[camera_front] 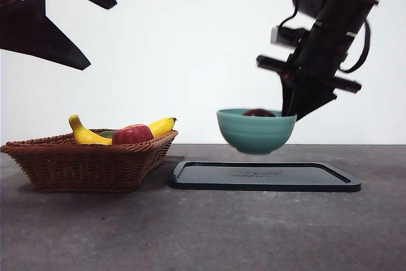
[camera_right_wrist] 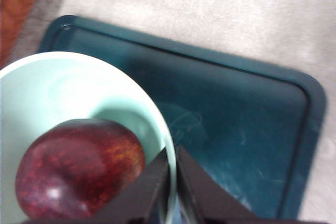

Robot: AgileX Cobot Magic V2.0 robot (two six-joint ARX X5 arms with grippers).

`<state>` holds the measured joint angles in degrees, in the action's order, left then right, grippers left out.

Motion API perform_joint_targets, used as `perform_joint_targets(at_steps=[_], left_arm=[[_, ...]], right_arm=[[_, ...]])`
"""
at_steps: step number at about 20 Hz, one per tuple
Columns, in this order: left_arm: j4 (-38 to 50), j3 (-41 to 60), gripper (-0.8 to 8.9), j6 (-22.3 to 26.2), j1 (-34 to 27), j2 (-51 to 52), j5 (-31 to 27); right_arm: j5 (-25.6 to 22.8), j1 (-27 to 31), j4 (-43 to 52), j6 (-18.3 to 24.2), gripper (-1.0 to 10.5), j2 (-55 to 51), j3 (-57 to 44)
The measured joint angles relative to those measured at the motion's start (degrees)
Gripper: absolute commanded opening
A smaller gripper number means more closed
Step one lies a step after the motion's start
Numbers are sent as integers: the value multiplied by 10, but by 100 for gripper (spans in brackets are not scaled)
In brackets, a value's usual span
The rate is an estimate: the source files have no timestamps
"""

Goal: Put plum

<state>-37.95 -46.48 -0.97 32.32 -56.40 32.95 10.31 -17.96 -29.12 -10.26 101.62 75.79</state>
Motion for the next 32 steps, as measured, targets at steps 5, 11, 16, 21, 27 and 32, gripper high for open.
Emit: perform_joint_targets(at_steps=[5,11,16,21,27,32], left_arm=[[0,0,374,0,0,0,0],[0,0,374,0,0,0,0],[0,0,374,0,0,0,0],[0,0,374,0,0,0,0],[0,0,374,0,0,0,0],[0,0,374,0,0,0,0]], right_arm=[[0,0,14,0,8,53,5],[1,0,15,4,116,56,5],[1,0,2,4,200,56,6],[2,13,-67,11,202,-74,10],[31,2,-195,30,202,-273,8],[32,-27,-203,31,202,-399,-78]])
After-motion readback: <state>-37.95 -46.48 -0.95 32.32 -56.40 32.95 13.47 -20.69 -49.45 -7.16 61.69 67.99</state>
